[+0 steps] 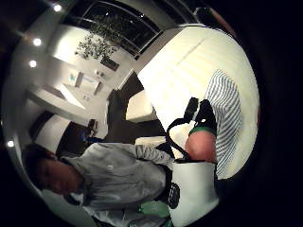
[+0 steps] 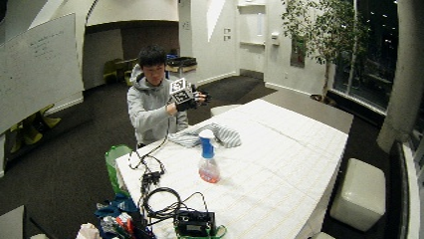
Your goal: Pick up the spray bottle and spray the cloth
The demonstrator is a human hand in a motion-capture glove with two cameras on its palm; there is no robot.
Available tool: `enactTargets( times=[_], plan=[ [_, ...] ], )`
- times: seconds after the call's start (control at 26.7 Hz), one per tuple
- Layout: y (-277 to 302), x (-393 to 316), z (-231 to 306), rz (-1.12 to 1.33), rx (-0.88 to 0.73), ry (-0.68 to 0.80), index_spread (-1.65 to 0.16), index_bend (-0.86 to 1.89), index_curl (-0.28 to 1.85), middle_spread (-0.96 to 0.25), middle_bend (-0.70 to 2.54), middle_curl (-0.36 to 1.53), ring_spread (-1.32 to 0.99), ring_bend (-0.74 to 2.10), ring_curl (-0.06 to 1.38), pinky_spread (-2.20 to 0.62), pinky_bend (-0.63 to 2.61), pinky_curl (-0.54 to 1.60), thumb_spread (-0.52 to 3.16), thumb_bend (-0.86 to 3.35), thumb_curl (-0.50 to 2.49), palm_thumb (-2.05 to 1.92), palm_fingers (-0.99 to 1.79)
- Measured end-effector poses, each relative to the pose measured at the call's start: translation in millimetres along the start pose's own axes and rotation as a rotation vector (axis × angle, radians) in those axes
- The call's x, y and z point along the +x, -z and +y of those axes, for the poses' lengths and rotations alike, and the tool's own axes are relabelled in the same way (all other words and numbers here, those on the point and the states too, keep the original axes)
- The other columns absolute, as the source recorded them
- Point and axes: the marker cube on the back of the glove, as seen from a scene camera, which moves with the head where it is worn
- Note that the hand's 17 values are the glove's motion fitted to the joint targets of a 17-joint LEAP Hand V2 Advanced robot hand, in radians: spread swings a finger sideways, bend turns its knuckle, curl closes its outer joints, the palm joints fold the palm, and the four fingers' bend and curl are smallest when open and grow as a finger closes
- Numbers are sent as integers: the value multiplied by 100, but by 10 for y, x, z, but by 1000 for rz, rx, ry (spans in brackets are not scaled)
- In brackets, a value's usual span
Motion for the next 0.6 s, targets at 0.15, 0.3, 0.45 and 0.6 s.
enactTargets(
  times=[0.15,0.3,0.45,0.6],
  plan=[
    [131,53,-90,1,64,-3,-35,15,28,-4,21,29,2,26,23,23,27,27,89,23,46,81,49],
    [251,171,-152,-17,137,-9,-35,13,27,-5,21,30,2,26,24,23,29,29,91,21,48,82,46],
    [363,322,-188,-55,193,-27,-36,13,27,-5,20,31,2,25,24,23,29,30,91,18,50,83,44],
    [445,455,-179,-75,255,-58,-36,13,27,-5,20,32,2,26,25,23,30,31,92,16,52,85,42]
  ],
)
